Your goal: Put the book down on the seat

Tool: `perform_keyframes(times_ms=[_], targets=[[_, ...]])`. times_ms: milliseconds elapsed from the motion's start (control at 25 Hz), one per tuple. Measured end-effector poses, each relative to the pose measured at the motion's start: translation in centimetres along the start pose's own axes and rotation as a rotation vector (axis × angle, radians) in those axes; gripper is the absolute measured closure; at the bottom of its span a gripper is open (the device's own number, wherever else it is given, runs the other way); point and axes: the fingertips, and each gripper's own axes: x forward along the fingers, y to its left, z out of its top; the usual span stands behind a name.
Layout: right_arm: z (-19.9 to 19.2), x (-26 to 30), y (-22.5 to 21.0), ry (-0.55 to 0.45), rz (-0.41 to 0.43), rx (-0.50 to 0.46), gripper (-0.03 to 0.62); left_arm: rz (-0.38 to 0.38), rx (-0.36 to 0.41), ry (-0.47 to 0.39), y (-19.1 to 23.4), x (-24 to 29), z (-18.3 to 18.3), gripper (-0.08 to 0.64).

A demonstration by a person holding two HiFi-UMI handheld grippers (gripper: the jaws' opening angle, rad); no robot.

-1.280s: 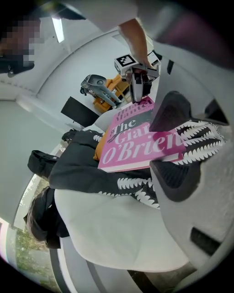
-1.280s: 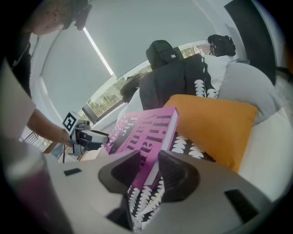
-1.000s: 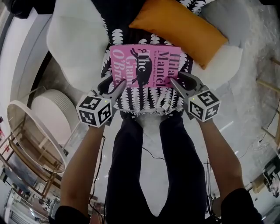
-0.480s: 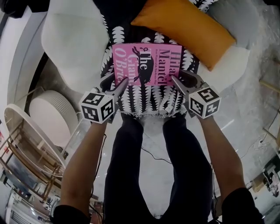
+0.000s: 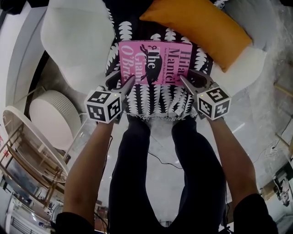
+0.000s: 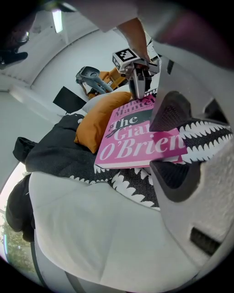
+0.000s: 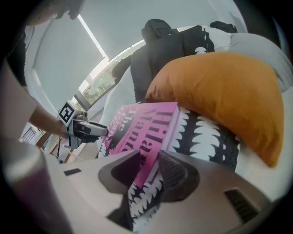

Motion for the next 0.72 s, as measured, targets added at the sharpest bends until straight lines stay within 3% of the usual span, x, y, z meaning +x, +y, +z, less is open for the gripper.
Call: perform_keyframes(times_ms=[720], targets=[[-0.73, 1.02, -0.54, 0.031, -0.024, -0.020, 0.465, 0.029, -0.010, 0.014, 0.87, 0.97, -0.12, 0.353]])
